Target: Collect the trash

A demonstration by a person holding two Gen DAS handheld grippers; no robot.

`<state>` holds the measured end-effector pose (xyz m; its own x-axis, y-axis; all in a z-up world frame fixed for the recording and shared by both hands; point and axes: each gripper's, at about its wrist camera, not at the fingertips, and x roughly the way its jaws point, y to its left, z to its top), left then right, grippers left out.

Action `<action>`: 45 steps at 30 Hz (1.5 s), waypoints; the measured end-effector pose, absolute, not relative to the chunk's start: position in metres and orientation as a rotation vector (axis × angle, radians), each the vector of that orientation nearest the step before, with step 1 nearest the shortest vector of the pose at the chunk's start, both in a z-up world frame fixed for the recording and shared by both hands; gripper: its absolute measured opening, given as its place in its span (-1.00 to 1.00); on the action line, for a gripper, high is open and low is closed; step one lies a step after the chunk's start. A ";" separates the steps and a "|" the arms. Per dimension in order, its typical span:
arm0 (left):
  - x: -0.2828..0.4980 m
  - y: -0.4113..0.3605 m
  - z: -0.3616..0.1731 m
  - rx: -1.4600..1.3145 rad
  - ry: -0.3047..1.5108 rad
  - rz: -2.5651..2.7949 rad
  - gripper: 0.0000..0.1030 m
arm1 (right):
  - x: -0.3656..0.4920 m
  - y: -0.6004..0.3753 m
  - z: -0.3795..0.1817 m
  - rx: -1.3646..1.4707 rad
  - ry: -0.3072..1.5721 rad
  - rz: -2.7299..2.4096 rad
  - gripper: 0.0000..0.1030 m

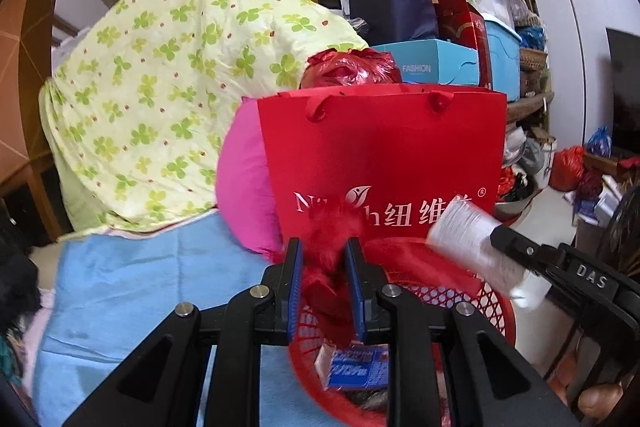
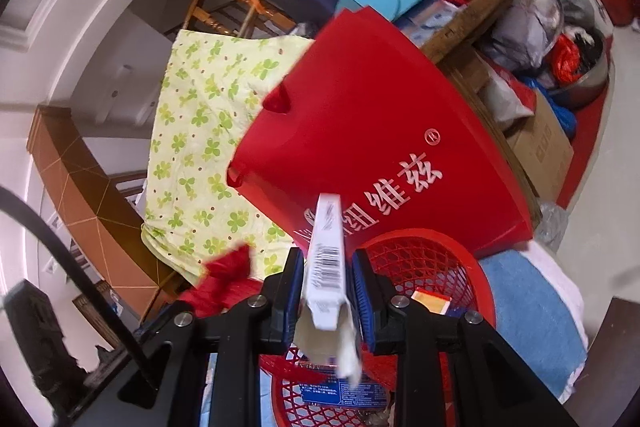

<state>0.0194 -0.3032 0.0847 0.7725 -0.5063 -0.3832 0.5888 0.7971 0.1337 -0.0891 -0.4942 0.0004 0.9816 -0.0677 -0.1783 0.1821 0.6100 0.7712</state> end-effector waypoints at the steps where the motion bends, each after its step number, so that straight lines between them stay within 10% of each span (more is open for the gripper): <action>1: 0.024 -0.306 0.080 0.253 0.348 -0.605 -0.41 | -0.088 -0.496 -0.002 0.924 0.143 -0.142 -0.45; 5: 0.033 -0.305 0.066 0.284 0.372 -0.568 0.09 | -0.078 -0.507 -0.017 1.042 0.190 -0.117 -0.37; 8: 0.037 -0.286 0.057 0.267 0.416 -0.555 0.27 | -0.081 -0.507 -0.020 1.061 0.188 -0.109 0.11; 45: -0.048 -0.123 0.123 0.209 0.391 -0.297 0.76 | -0.156 -0.324 0.095 0.343 0.334 -0.162 0.56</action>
<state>-0.0478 -0.1233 0.1225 0.8825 -0.2429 -0.4028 0.3228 0.9356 0.1430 -0.1556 -0.3241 0.0948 0.9325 -0.0987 -0.3473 0.2108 0.9298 0.3017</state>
